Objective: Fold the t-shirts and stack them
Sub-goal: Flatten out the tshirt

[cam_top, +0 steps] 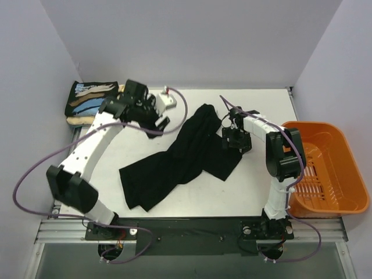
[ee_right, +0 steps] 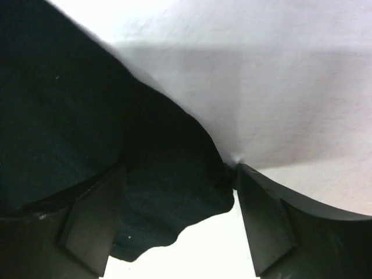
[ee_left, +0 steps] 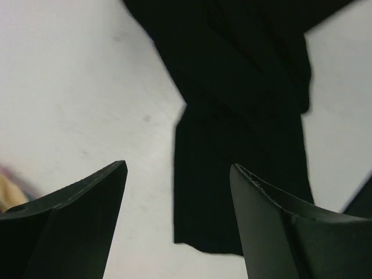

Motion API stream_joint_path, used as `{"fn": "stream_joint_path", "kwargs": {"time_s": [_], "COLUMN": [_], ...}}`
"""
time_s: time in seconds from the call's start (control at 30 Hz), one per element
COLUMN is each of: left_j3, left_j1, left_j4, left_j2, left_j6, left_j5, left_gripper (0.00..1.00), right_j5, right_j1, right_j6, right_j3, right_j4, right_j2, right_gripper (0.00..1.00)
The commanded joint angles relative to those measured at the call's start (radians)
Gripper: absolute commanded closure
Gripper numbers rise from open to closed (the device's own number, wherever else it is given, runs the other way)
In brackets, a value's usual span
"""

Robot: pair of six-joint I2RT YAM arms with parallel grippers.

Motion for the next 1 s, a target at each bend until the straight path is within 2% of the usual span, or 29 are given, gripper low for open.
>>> {"fn": "stream_joint_path", "kwargs": {"time_s": [0.0, 0.03, 0.07, 0.1, 0.13, 0.17, 0.33, 0.43, 0.5, 0.57, 0.6, 0.63, 0.77, 0.8, 0.97], "left_j3": [-0.321, -0.451, -0.527, -0.631, -0.682, -0.751, -0.898, -0.966, -0.985, -0.982, -0.971, -0.962, -0.79, -0.752, -0.383], "left_j1": [-0.126, -0.177, -0.204, -0.262, -0.296, -0.341, -0.424, -0.455, -0.467, -0.458, -0.444, -0.43, -0.343, -0.299, -0.156], "left_j4": [-0.166, -0.151, -0.126, -0.07, -0.042, -0.001, 0.176, 0.256, 0.297, 0.308, 0.294, 0.275, 0.1, 0.013, -0.317], "left_j2": [-0.226, -0.288, -0.316, -0.358, -0.372, -0.381, -0.334, -0.28, -0.24, -0.211, -0.211, -0.22, -0.329, -0.362, -0.415], "left_j6": [0.14, 0.14, 0.128, 0.09, 0.074, 0.044, -0.012, -0.03, -0.045, -0.05, -0.036, -0.027, 0.039, 0.066, 0.204], "left_j5": [0.063, 0.048, -0.003, -0.026, -0.063, -0.078, -0.149, -0.215, -0.271, -0.314, -0.343, -0.325, -0.209, -0.18, 0.064], "left_gripper": [0.19, 0.18, 0.18, 0.14, 0.12, 0.1, 0.05, 0.05, 0.09, 0.35, 0.63, 1.0, 1.0, 1.0, 1.0], "right_j5": [-0.014, -0.041, -0.053, -0.088, -0.102, -0.122, -0.158, -0.205, -0.224, -0.239, -0.25, -0.256, -0.277, -0.282, -0.32], "right_j1": [0.019, 0.018, 0.011, 0.008, 0.007, 0.007, 0.002, -0.01, -0.01, -0.015, -0.018, -0.027, -0.073, -0.082, -0.189], "right_j6": [0.058, 0.072, 0.075, 0.078, 0.078, 0.078, 0.084, 0.101, 0.116, 0.126, 0.13, 0.13, 0.127, 0.123, 0.1], "right_j3": [-0.099, -0.119, -0.139, -0.144, -0.158, -0.164, -0.187, -0.182, -0.175, -0.162, -0.158, -0.141, -0.061, -0.037, 0.213], "right_j4": [-0.037, -0.022, -0.017, -0.019, -0.019, -0.02, -0.046, -0.059, -0.072, -0.086, -0.098, -0.103, -0.163, -0.186, -0.292], "right_j2": [-0.029, -0.049, -0.056, -0.069, -0.075, -0.101, -0.282, -0.359, -0.405, -0.455, -0.489, -0.509, -0.621, -0.662, -0.78], "right_gripper": [0.4, 0.55, 0.6, 0.76, 0.86, 1.0, 1.0, 1.0, 1.0, 1.0, 1.0, 1.0, 1.0, 1.0, 1.0]}}
